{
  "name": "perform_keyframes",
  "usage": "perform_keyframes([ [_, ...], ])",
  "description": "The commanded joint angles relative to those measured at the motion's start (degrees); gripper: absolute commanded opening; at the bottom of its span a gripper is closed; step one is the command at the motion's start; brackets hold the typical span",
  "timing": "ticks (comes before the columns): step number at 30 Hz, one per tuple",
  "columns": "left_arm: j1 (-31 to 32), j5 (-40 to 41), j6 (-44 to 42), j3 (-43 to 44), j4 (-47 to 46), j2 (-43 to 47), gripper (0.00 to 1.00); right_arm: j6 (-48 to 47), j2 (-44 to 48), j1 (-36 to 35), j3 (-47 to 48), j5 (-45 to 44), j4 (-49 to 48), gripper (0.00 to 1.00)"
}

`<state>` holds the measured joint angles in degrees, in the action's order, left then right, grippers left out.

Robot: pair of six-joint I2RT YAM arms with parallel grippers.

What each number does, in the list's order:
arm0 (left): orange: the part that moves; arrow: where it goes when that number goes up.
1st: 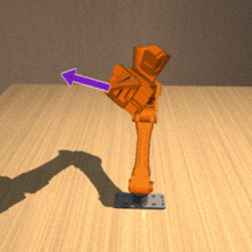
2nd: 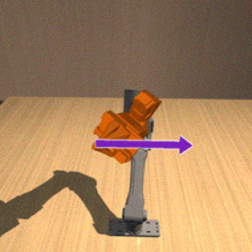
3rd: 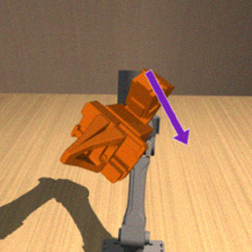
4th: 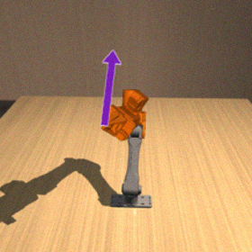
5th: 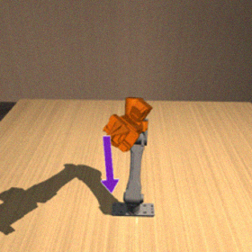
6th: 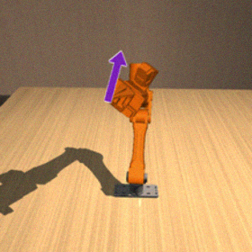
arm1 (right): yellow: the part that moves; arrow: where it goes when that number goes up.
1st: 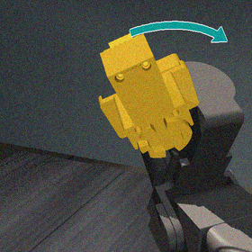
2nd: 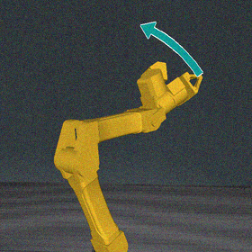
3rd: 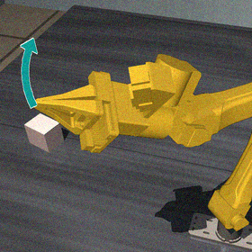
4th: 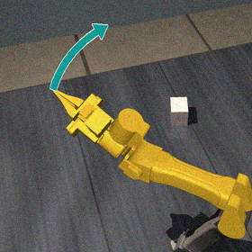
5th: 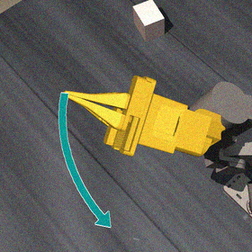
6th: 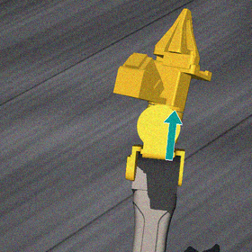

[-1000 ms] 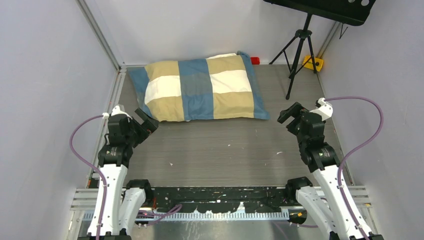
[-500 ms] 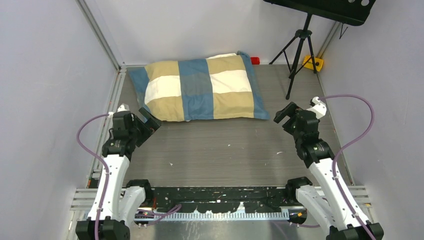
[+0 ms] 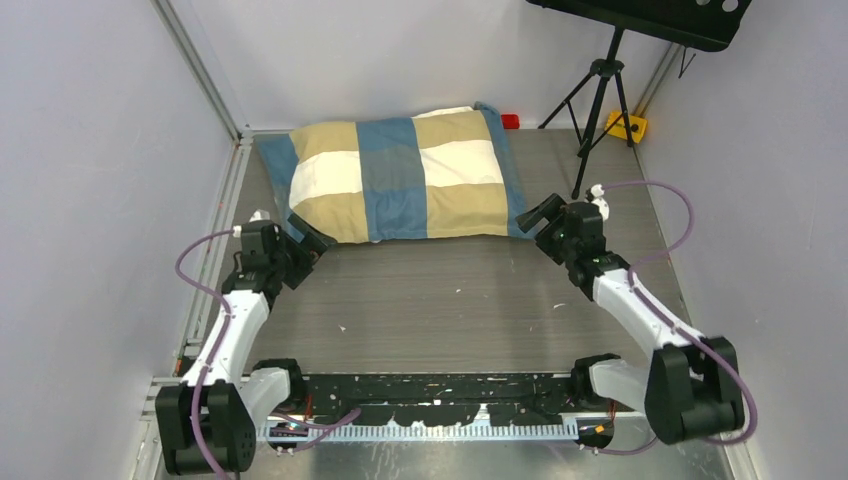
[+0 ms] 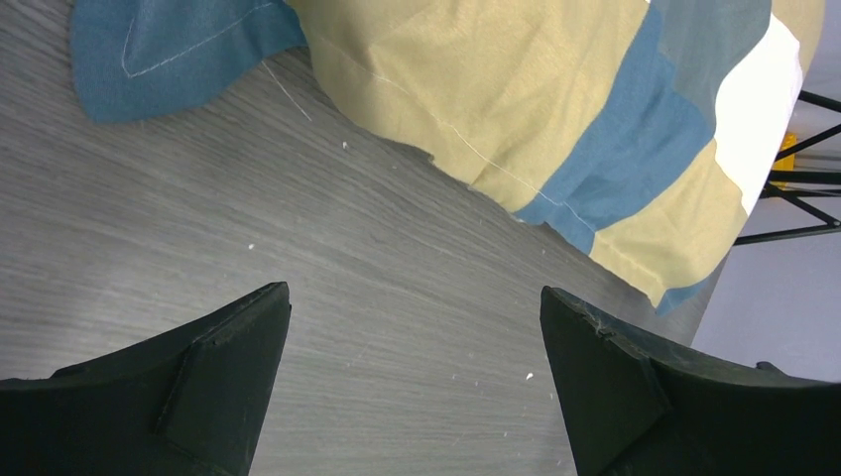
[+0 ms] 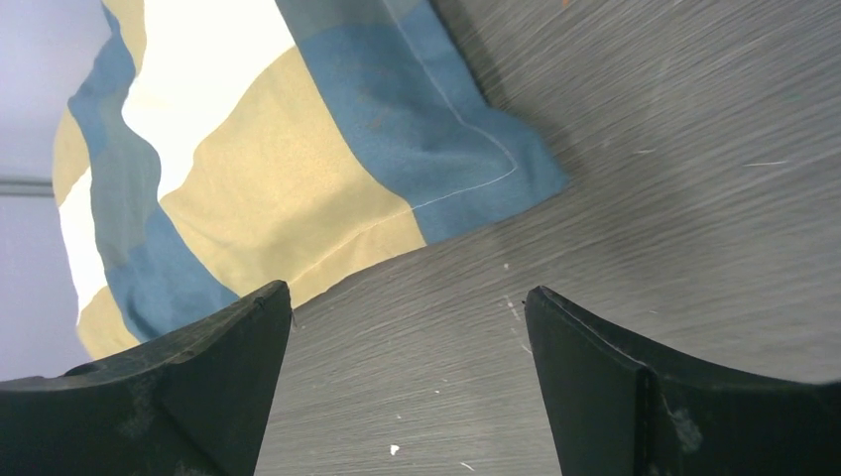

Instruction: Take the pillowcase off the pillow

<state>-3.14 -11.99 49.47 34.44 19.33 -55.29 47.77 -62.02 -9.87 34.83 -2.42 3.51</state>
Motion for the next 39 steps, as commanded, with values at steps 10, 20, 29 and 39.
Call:
perform_keyframes([
  [10, -0.4, 1.4, 2.5, -4.7, -26.9, -11.5, 0.90, 7.2, -19.8, 0.0, -1.2, 4.1, -23.9, 0.87],
  [20, -0.4, -2.1, 3.7, -5.0, -37.7, -20.3, 0.43, 6.2, -28.9, 0.0, 1.0, 3.3, -30.5, 0.65],
  [29, -0.3, -3.1, -2.5, 0.5, -29.1, -13.3, 0.00, 1.2, -18.8, 0.0, 3.9, 2.6, -24.7, 0.00],
  [39, 0.4, -1.1, -7.7, 12.9, -6.2, 6.3, 0.00, -7.2, 3.4, -0.1, 14.8, 1.6, -2.1, 0.00],
])
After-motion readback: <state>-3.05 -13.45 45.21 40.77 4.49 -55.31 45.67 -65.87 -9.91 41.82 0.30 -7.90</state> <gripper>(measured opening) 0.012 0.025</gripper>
